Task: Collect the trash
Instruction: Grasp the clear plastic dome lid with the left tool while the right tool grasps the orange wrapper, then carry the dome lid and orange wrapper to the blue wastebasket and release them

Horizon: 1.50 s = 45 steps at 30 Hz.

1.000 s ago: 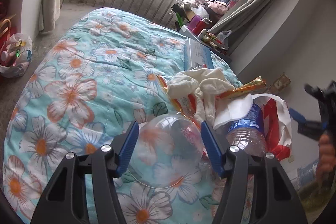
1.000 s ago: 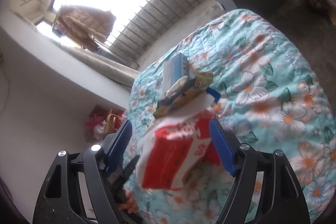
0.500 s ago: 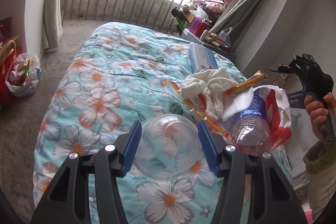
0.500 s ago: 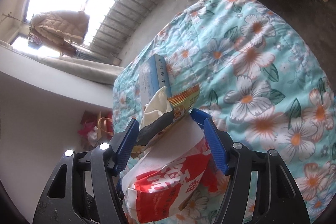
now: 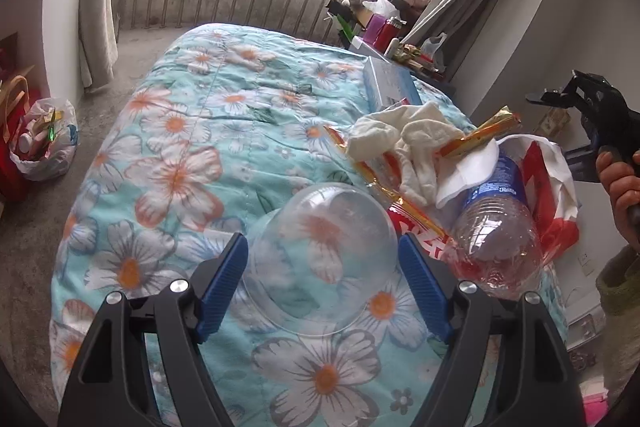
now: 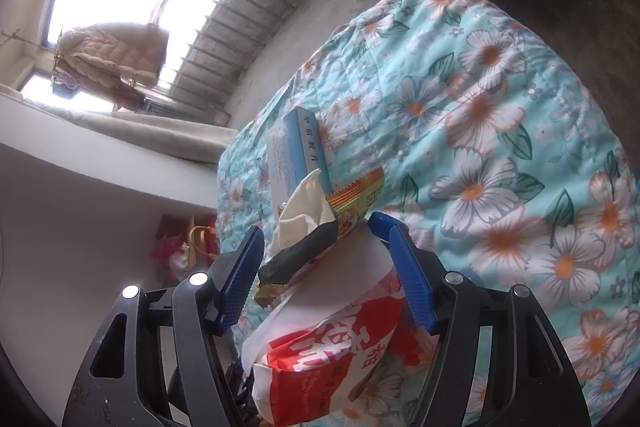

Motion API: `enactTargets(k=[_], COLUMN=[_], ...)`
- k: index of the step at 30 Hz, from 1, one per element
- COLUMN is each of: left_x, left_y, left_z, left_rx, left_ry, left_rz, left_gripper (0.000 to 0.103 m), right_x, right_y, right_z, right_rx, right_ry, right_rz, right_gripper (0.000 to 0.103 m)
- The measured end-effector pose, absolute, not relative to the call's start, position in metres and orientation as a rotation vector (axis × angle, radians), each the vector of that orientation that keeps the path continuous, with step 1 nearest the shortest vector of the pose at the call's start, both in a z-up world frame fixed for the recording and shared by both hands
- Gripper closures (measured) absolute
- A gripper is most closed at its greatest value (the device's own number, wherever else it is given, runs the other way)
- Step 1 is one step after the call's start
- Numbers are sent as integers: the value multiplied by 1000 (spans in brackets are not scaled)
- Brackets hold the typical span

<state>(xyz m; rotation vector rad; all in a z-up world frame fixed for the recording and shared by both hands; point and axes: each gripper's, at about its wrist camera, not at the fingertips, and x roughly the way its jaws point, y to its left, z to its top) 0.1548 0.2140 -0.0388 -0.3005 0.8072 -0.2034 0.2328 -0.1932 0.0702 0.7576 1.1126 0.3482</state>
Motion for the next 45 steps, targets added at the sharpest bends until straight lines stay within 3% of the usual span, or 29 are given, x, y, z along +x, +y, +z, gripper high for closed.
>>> enactTargets(k=[4,8,16,19,28,45], left_x=[159,161,159,157,149,115], left_y=[210,209,209,211,222,220], left_z=[-40,-39,-38,-37,-26,31], left_rx=[-277,-258,-252,-252,-281,-274], left_ry=[806,796,784,778,740,615], left_rz=[-208,-207,-211,-209,-184,-218], left_gripper=[31,32,32,32,32,33], right_x=[237,243,243,239,225,184], right_y=[-189,-184,-180,-185,-202,-237], right_z=[71,69,59,61,77,112], right_rx=[740,719,733,756,813,916], right_ry=[1117,1139,1172,1160,1094,938], right_rz=[335,320,316,322,374,520], right_gripper=[40,49,87,92,101,103])
